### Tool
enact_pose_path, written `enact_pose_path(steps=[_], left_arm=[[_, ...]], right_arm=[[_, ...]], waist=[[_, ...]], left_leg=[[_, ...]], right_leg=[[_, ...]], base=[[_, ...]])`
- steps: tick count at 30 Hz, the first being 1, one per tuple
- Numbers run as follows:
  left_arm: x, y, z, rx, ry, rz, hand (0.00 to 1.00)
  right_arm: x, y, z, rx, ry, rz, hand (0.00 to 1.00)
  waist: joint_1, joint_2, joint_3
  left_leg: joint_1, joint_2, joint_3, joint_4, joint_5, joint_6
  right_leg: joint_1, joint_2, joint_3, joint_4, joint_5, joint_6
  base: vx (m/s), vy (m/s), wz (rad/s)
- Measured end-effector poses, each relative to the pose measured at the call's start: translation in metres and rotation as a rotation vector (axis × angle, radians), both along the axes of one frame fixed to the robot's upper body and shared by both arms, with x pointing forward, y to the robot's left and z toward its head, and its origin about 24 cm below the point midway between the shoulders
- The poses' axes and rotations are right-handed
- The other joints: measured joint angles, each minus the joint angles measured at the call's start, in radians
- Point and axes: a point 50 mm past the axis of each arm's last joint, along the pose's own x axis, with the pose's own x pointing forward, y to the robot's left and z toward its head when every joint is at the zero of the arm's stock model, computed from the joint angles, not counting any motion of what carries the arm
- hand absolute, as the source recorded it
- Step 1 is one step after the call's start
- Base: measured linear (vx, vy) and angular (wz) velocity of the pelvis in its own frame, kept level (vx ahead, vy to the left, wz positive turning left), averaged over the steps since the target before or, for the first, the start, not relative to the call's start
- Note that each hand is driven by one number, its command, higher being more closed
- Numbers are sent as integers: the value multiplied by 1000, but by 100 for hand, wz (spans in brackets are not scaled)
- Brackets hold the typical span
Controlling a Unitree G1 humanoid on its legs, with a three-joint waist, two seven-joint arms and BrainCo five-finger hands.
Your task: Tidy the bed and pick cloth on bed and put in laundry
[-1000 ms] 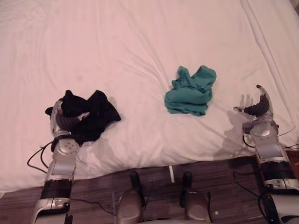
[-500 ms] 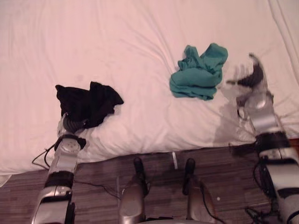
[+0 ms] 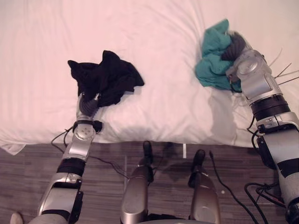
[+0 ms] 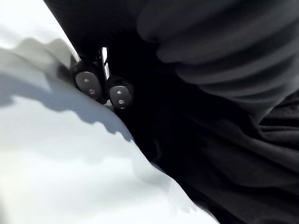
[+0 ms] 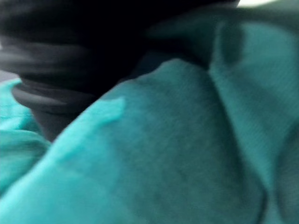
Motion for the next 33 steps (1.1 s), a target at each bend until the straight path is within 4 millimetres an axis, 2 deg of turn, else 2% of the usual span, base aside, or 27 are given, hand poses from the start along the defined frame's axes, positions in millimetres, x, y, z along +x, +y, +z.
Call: enact_pose_path(steps=[1, 3, 7, 10, 12, 13, 14, 15, 16, 17, 18, 19, 21, 23, 25, 27, 28, 29, 30, 31, 32, 33], left_arm=[[-1, -3, -1, -6, 1, -13, 100], [-5, -13, -8, -24, 24, -95, 100], [-24, -18, -19, -62, 53, -188, 100], [-52, -20, -34, -119, 98, -241, 100], [-78, -22, -56, -185, 169, -231, 100], [-90, -24, -70, -218, 219, -215, 100], [-96, -25, -77, -242, 244, -204, 100], [-107, -28, -90, -286, 292, -175, 100], [-117, -30, -100, -320, 329, -153, 100], [-124, -32, -107, -341, 351, -137, 100], [-134, -34, -116, -380, 376, -109, 100], [-138, -37, -121, -412, 391, -98, 100], [-139, -39, -127, -457, 398, -73, 100], [-137, -42, -127, -519, 366, -58, 100], [-137, -46, -126, -587, 326, -36, 100], [-142, -47, -129, -701, 295, 30, 100], [-144, -47, -129, -728, 283, 50, 100], [-152, -47, -132, -784, 266, 101, 100], [-156, -49, -132, -823, 250, 132, 100], [-159, -51, -133, -847, 242, 148, 100], [-165, -54, -132, -905, 217, 178, 100], [-169, -56, -131, -932, 210, 188, 100]], right_arm=[[0, -5, 0, 3, 31, -9, 100], [-2, -28, -14, 71, 145, -57, 100], [-5, -46, -36, 257, 190, -75, 100], [-12, -50, -71, 467, 157, 2, 100], [-24, -26, -122, 619, 139, 100, 100], [-38, -12, -159, 697, 166, 126, 100], [-48, -5, -176, 743, 178, 134, 100], [-75, 13, -216, 856, 211, 148, 100], [-103, 25, -246, 954, 233, 132, 100], [-125, 31, -264, 1006, 247, 113, 100], [-160, 39, -288, 1071, 268, 80, 100], [-186, 43, -301, 1106, 287, 53, 100], [-219, 48, -313, 1148, 298, 41, 100], [-234, 56, -315, 1178, 293, 77, 100], [-235, 67, -311, 1189, 278, 170, 100], [-232, 91, -306, 1210, 288, 312, 100], [-231, 98, -305, 1215, 295, 345, 100], [-229, 113, -303, 1220, 315, 423, 100], [-228, 124, -302, 1224, 328, 478, 100], [-228, 130, -301, 1228, 335, 500, 100], [-225, 138, -303, 1222, 361, 531, 100], [-224, 142, -305, 1220, 377, 540, 100]], waist=[[0, 0, 0], [-1, 0, 0], [-1, -2, -1], [-14, -11, -3], [-29, -50, -37], [-34, -73, -90], [-41, -84, -115], [-64, -112, -146], [-85, -132, -181], [-94, -142, -212], [-116, -153, -252], [-141, -157, -269], [-171, -153, -277], [-180, -148, -289], [-181, -145, -291], [-165, -141, -301], [-163, -139, -304], [-159, -123, -317], [-141, -121, -326], [-130, -104, -327], [-112, -98, -352], [-105, -74, -366]], left_leg=[[5, -3, -4, 0, 0, 0], [36, -15, -34, 1, -1, 0], [78, -14, -61, -8, -1, -1], [148, -7, -43, -30, -3, -2], [213, 5, 4, -55, -6, -7], [218, 17, 31, -59, -15, -20], [223, 24, 44, -62, -21, -24], [268, 33, 72, -88, -21, -24], [298, 37, 98, -104, -21, -24], [313, 39, 116, -117, -21, -24], [338, 39, 138, -128, -22, -25], [359, 39, 146, -131, -26, -30], [395, 41, 160, -132, -41, -31], [402, 44, 159, -132, -52, -31], [402, 45, 152, -132, -62, -29], [399, 38, 121, -132, -64, -29], [398, 36, 112, -132, -64, -28], [384, 30, 75, -131, -68, -27], [375, 24, 40, -131, -70, -29], [364, 22, 23, -132, -70, -29], [342, 14, -13, -139, -64, -22], [328, 13, -11, -163, -66, 2]], right_leg=[[3, -6, -4, 12, -8, 1], [43, -24, -39, 56, -49, 1], [90, -24, -71, 68, -77, -4], [159, -12, -65, 24, -72, -5], [209, 10, -29, -26, -65, -6], [209, 23, -7, -42, -62, -8], [209, 33, 4, -52, -61, -9], [232, 47, 27, -70, -59, -11], [246, 55, 47, -84, -59, -11], [248, 60, 63, -93, -59, -11], [260, 64, 80, -106, -59, -12], [273, 67, 93, -111, -59, -12], [296, 72, 114, -119, -56, -11], [296, 75, 122, -125, -46, -10], [304, 76, 120, -142, -32, -6], [338, 70, 94, -190, -8, -12], [347, 69, 87, -199, -5, -10], [368, 62, 47, -218, -2, -4], [387, 55, 11, -219, -4, -1], [396, 52, -8, -219, -5, 0], [418, 43, -80, -213, -14, 5], [445, 36, -159, -213, -25, 10]], base=[[51, -12, 37], [63, -43, 44], [68, -63, 23], [94, -74, -18], [96, -71, -57], [94, -66, -60], [152, -81, -67], [176, -73, -64], [192, -69, -68], [174, -53, -63], [165, -38, -55], [131, -26, -50], [37, 3, -36], [-32, 25, -20], [-77, 38, 0], [-106, 41, 23], [-80, 20, 51], [-45, 8, 74], [-74, 3, 83], [-61, -2, 116], [-34, -12, 157], [37, -11, 268]])
